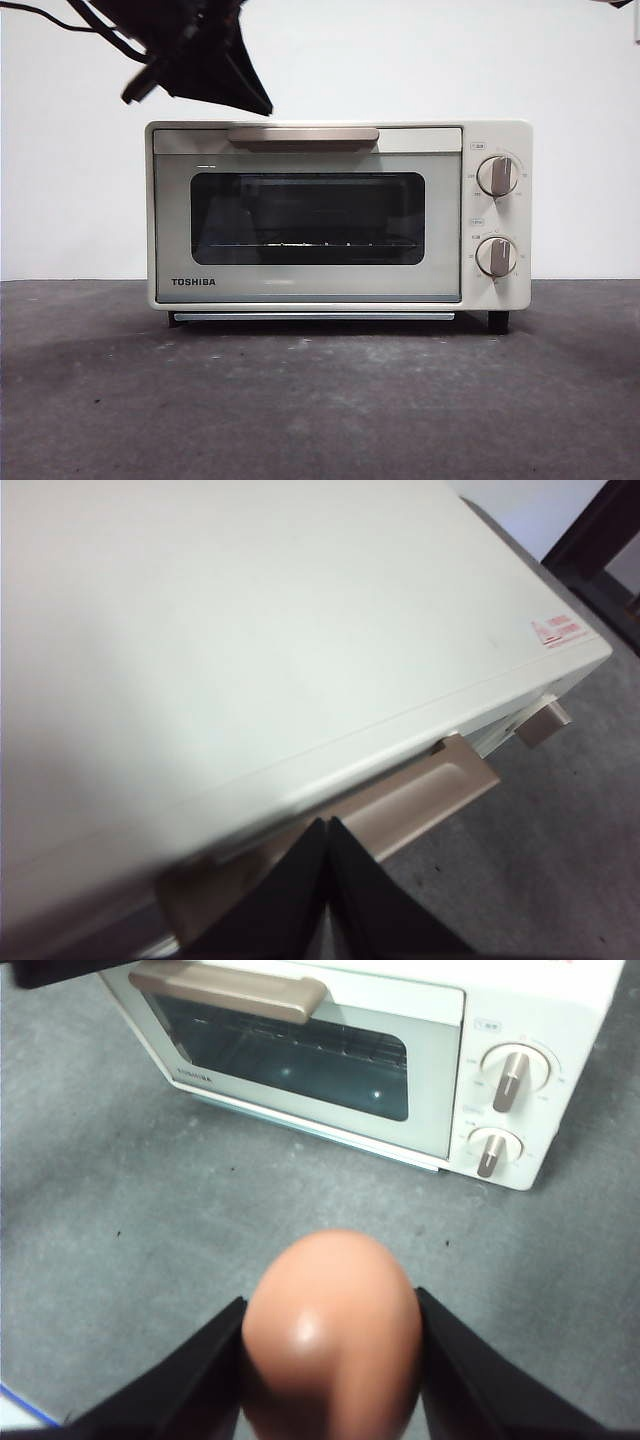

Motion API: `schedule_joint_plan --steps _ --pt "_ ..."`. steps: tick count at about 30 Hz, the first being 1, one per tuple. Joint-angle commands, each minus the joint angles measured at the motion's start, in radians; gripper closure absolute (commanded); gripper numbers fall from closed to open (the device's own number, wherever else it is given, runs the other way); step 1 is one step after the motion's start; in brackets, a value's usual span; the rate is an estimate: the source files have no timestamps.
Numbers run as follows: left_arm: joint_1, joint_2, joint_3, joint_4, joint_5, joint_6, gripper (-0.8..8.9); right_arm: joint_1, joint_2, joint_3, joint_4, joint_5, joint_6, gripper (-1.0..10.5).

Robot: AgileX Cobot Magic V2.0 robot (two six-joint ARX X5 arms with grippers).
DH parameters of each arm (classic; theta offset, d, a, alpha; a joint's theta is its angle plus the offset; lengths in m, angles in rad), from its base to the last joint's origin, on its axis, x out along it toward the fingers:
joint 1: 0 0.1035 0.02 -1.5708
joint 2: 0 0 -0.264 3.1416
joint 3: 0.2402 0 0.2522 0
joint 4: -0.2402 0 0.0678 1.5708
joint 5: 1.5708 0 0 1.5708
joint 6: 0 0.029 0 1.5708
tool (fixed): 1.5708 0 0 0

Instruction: Eggoven

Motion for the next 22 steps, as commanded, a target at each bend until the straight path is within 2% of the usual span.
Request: schedule_joint_plan --steps 1,4,13,22 --pt "-0.014 0.037 0.033 0.012 -0.026 0.034 8.06 0.011 -0.006 0.013 0.008 0.004 -0.014 9.4" --pt "-0.020 0.053 0.033 0.009 -0.056 0.044 8.06 0.011 -0.011 0.013 0.008 0.004 -0.015 9.4" --pt "-0.030 0.081 0.033 -0.014 -0.064 0.061 8.06 0.011 -0.019 0.013 0.004 0.004 -0.020 9.4" --pt "-0.137 0.082 0.033 -0.126 -0.064 0.085 8.06 0.011 -0.018 0.013 0.005 0.004 -0.027 9.4"
